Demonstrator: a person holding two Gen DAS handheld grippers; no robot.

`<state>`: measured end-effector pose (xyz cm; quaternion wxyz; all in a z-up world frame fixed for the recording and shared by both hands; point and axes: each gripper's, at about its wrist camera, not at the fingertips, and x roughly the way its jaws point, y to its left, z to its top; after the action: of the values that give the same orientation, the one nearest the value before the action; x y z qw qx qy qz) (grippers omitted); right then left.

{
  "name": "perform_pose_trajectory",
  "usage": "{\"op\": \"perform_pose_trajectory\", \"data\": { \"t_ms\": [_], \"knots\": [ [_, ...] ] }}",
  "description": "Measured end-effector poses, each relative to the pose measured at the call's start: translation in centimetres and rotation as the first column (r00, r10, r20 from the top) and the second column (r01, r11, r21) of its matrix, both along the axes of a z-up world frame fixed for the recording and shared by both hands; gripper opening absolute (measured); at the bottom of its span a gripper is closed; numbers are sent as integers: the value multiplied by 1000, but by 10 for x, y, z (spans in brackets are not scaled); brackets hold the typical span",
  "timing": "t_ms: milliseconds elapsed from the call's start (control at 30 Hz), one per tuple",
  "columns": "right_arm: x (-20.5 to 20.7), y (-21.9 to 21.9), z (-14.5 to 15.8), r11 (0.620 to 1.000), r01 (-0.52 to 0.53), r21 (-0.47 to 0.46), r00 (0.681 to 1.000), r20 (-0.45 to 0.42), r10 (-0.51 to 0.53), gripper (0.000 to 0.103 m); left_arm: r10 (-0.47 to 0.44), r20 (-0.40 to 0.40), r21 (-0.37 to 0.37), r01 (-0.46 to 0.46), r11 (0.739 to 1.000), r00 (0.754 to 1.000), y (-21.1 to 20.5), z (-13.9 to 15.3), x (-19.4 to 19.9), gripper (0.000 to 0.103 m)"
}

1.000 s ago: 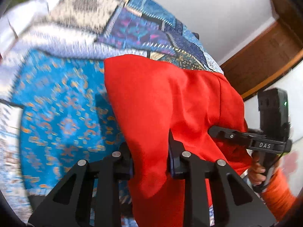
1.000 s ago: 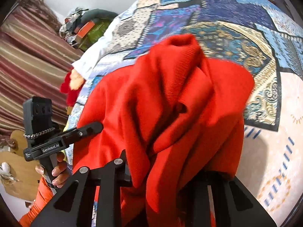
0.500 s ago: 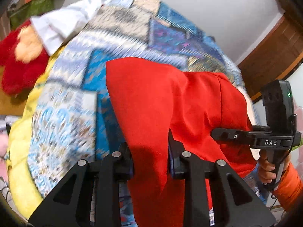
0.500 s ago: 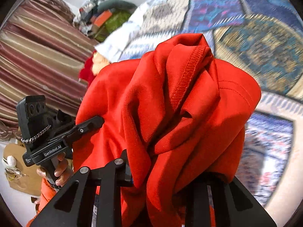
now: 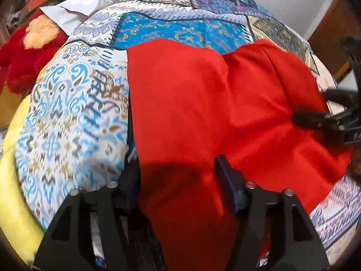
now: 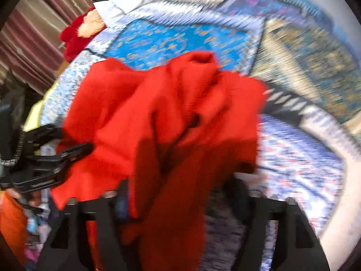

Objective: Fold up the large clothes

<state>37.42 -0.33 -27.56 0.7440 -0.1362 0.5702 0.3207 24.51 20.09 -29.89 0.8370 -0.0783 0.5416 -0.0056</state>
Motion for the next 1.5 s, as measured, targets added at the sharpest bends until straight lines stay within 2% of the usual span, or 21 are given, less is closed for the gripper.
{"op": "perform_pose_trajectory", "data": {
  "t_ms": [33,67,133,200,300,433,533,633,700,833,933,1033,1200,1300,1367,1433,1500],
  "knots": [
    [-3,-5,3,1000,-1,-19,999,40,2,89,4,2,-9,-4,1000,1000,0,2,-4,77],
    [-7,-11,6,999,-10,-34,998,67,12,89,10,-1,-26,-10,1000,1000,1,2,-9,79],
    [-10,-23,8,999,-15,-34,998,55,17,89,24,-11,-40,-25,999,1000,5,3,-21,79],
    [-11,-34,13,1000,5,-25,999,46,-4,89,41,-2,-23,-41,999,999,4,9,-32,81],
    [-20,-49,34,999,49,9,998,44,-50,89,73,28,15,-74,997,997,1,28,-44,81],
    [-40,-55,58,995,31,98,999,30,-34,89,67,59,30,-69,997,996,-11,41,-53,86],
    [-50,-48,45,997,8,82,999,-34,-5,89,43,28,51,-44,998,999,-30,31,-54,89],
    [-56,-46,23,1000,-21,-22,999,-26,20,89,27,-17,111,-25,993,999,-44,9,-59,93],
    [-55,-57,20,1000,-20,-12,998,-55,19,89,40,-13,99,-39,994,999,-42,6,-65,93],
    [-48,-79,39,1000,2,20,999,-53,-1,89,63,12,77,-64,995,998,-31,29,-71,93],
    [-41,-87,60,999,17,38,1000,-3,-17,89,38,78,164,-50,985,996,-30,57,-73,93],
    [-18,-79,82,992,39,119,999,5,-40,89,38,132,240,-69,968,991,-22,81,-54,93],
    [24,-34,92,979,53,197,998,24,-59,89,93,142,244,-126,962,985,4,79,5,94],
    [47,-2,75,979,64,191,998,-1,-65,89,130,113,243,-154,958,985,16,65,40,94],
    [59,14,59,984,60,169,998,-22,-57,89,159,112,291,-186,938,981,22,53,59,94],
    [70,29,39,993,48,109,999,-7,-48,88,188,107,345,-214,914,976,27,44,69,94],
    [80,33,21,999,29,25,999,38,-30,88,204,120,345,-233,909,972,34,38,73,95]
  ]
}}
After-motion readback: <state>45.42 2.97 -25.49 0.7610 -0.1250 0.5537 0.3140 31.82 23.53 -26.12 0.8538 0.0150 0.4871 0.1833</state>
